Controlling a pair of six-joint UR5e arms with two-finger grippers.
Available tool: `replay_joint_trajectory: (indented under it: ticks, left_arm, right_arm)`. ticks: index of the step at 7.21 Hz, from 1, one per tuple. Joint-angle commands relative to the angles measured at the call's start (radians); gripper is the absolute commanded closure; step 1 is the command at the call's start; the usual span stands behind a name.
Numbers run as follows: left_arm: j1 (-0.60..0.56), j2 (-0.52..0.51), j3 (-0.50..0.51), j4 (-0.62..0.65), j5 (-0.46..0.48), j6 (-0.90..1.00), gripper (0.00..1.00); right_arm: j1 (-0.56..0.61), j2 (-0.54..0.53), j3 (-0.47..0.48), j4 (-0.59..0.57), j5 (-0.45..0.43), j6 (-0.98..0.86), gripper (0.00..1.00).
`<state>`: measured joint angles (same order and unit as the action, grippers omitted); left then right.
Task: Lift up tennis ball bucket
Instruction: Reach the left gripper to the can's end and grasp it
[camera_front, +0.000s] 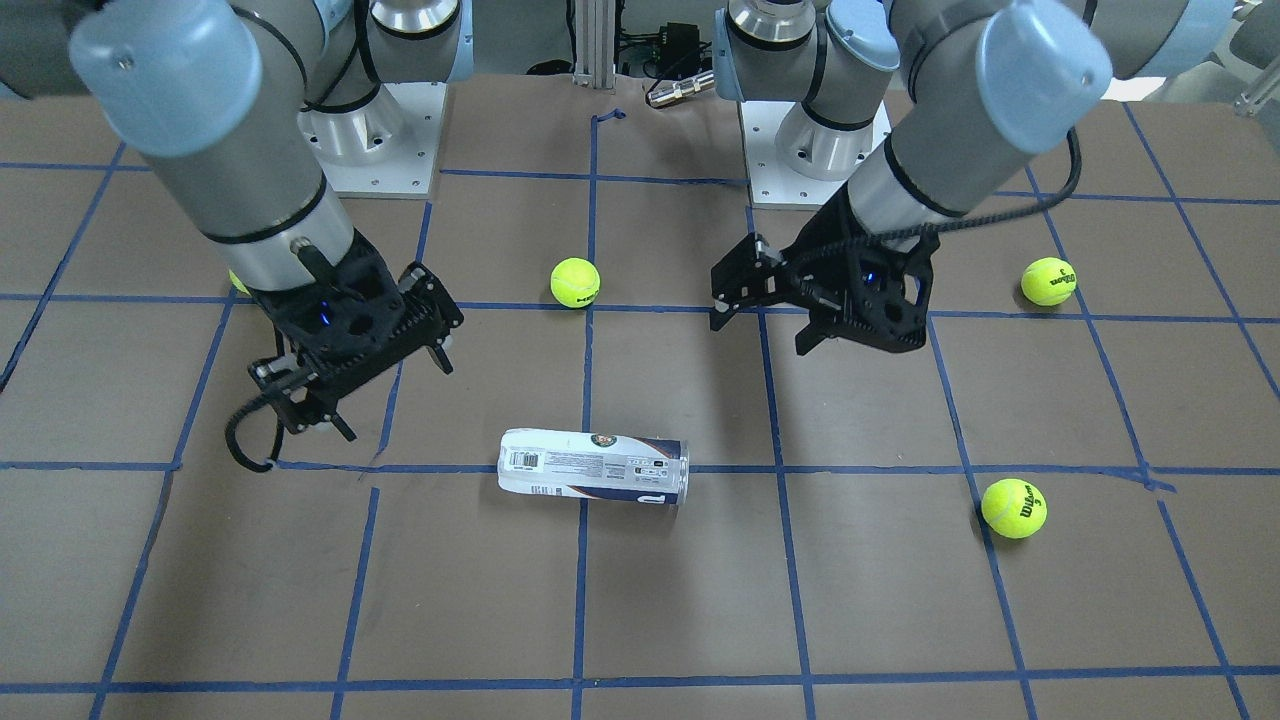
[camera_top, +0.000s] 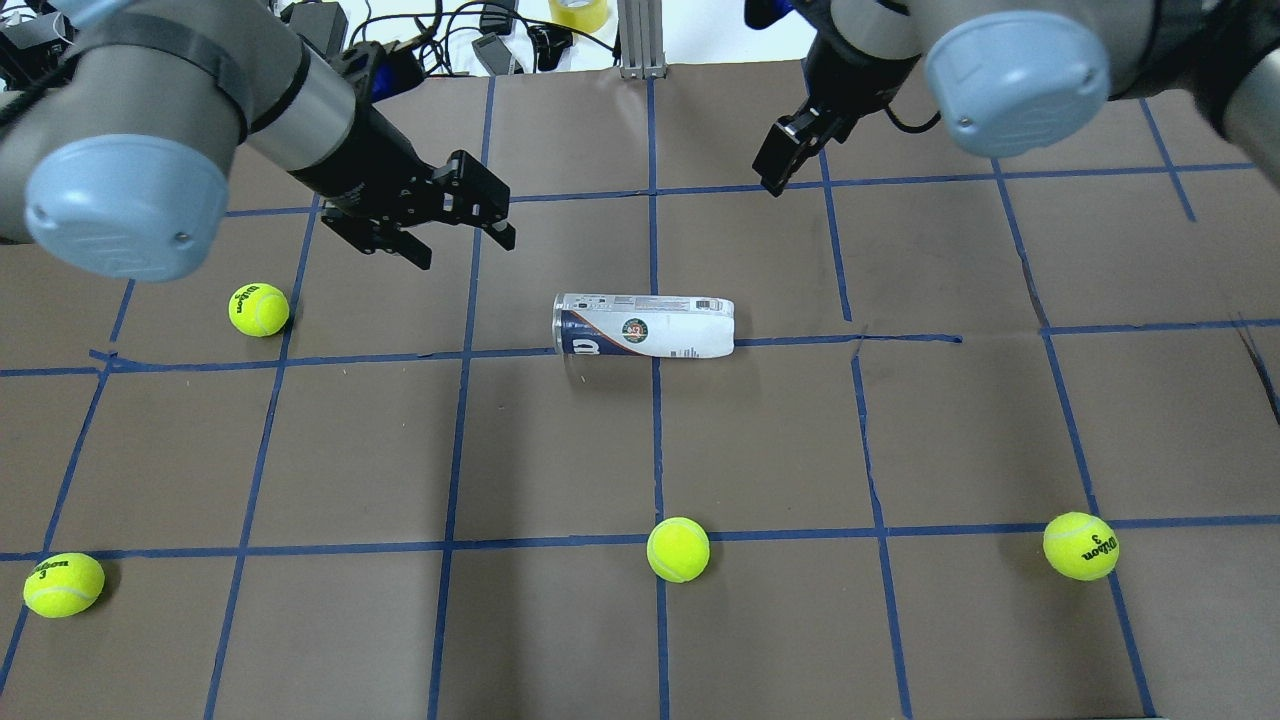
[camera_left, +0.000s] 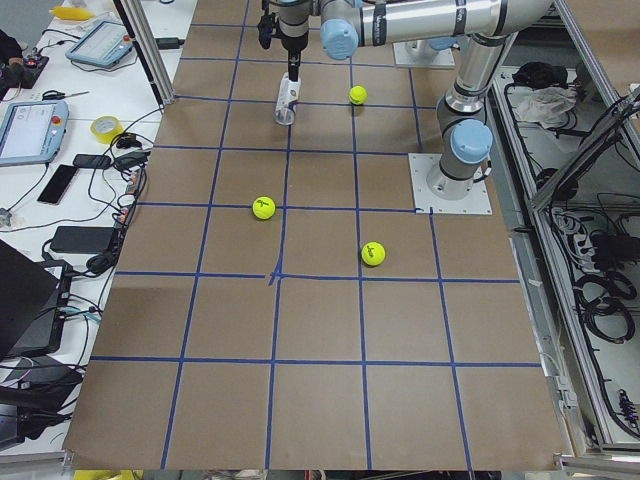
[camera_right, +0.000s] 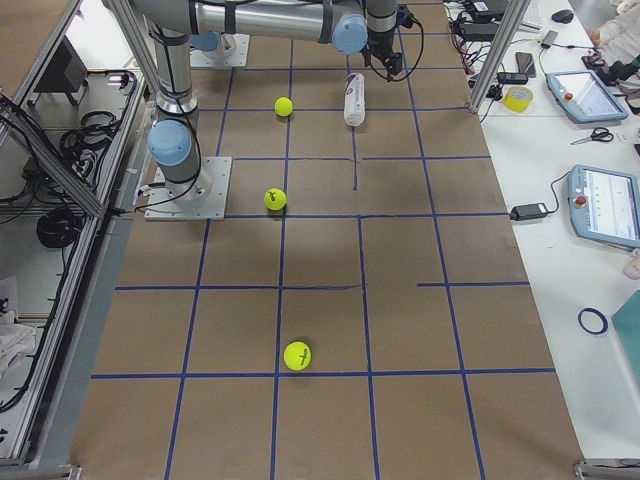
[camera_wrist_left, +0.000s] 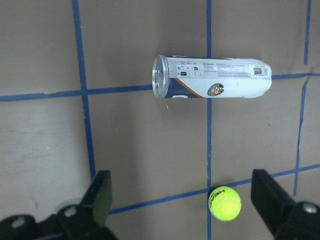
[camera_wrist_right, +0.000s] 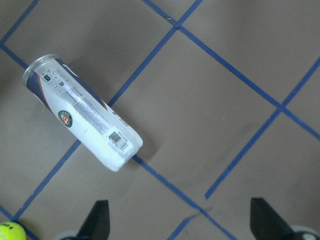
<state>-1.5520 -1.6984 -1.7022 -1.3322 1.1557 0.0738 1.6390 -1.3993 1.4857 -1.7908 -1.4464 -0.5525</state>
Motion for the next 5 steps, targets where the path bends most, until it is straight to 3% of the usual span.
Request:
replay_joint_trajectory:
  ticks: [1, 3, 5]
  left_arm:
    - [0.003, -0.158, -0.014, 0.038, -0.138, 0.101, 0.0]
    - [0.035, -0.266, -0.004, 0.039, -0.252, 0.118, 0.0]
    - [0.049, -0.346, 0.018, 0.059, -0.269, 0.182, 0.0]
  right_arm:
    - [-0.045, -0.154, -0.042, 0.266, -0.089, 0.271, 0.0]
    - [-0.06, -0.188, -0.065, 0.387, -0.1, 0.477, 0.0]
    - [-0.062, -0.196, -0.059, 0.383, -0.134, 0.517, 0.0]
